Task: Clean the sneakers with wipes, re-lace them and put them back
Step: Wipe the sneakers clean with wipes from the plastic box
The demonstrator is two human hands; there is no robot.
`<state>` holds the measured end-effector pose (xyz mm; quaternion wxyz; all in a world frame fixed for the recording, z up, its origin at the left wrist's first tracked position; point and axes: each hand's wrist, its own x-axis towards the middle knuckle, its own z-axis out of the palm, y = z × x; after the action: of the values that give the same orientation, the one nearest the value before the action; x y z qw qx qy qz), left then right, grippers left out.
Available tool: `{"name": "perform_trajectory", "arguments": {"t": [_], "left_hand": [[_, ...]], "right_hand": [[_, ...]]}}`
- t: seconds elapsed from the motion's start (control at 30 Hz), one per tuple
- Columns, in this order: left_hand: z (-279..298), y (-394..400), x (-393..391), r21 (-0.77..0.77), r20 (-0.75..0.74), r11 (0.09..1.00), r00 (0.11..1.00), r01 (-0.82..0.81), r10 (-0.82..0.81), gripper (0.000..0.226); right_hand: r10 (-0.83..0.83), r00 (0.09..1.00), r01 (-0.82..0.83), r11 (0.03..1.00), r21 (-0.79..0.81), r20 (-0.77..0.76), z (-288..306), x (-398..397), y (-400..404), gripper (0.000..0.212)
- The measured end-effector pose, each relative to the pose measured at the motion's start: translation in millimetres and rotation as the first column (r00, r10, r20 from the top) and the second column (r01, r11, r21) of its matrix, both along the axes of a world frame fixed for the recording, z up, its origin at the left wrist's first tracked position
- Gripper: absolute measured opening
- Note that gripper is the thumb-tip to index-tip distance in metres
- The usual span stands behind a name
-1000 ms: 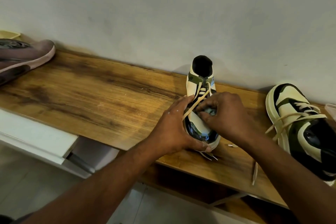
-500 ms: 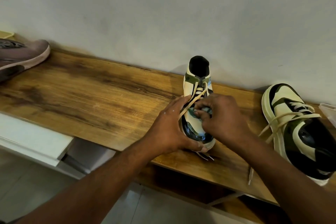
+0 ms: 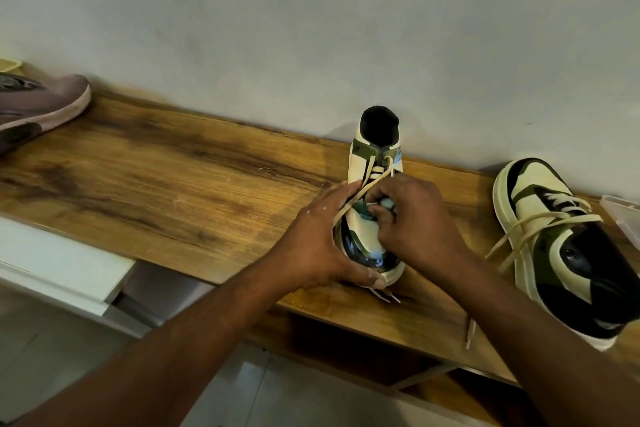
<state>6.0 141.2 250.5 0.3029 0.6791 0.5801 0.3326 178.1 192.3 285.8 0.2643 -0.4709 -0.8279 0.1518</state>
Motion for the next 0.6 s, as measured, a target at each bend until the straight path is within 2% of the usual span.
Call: {"name": "perform_trajectory", "arguments": {"t": [0.07,0.13,0.2,0.23,0.3,0.4,0.43,0.5,0.6], "left_hand": [[0,-1,-1,-0.007,-0.013,1.0,1.0,-0.005,0.005,0.133],[0,-2,-2,-0.006,-0.028,1.0,1.0,-0.002,0.002,0.136],[1,-1,-2,-0.007,-0.036,1.0,0.999,0.001,-0.001,0.137],[1,0,-2,-0.007,-0.035,1.0,0.999,0.0,0.0,0.137],[1,0,-1,-0.006,-0.021,1.0,1.0,0.001,-0.001,0.137],[-1,-1,-1,0.001,0.004,1.0,1.0,0.009,-0.009,0.132],[-1,-1,-1,0.003,0.002,1.0,1.0,0.009,-0.009,0.131],[0,-2,-1,0.003,-0.01,1.0,1.0,0.002,-0.002,0.133],[2,-4,0,-0.015,-0.027,1.0,1.0,-0.006,0.006,0.139]], "right_hand": [[0.118,0.993,-0.117,0.991,-0.057,0.003,4,-4,-7,0.016],[0.25,0.964,-0.233,0.96,-0.157,0.096,15,0,-9,0.016],[0.282,0.945,-0.236,0.938,-0.252,0.165,22,9,-3,0.016],[0.254,0.951,-0.206,0.946,-0.25,0.177,22,13,1,0.017],[0.127,0.975,-0.103,0.986,-0.133,0.183,15,14,6,0.016],[0.019,0.995,-0.018,1.0,-0.005,0.103,2,5,3,0.014],[0.041,0.996,-0.039,0.999,-0.024,0.077,2,5,1,0.014],[0.132,0.99,-0.123,0.979,-0.16,0.047,11,11,1,0.015],[0.257,0.966,-0.235,0.911,-0.339,0.023,25,27,4,0.019]]}}
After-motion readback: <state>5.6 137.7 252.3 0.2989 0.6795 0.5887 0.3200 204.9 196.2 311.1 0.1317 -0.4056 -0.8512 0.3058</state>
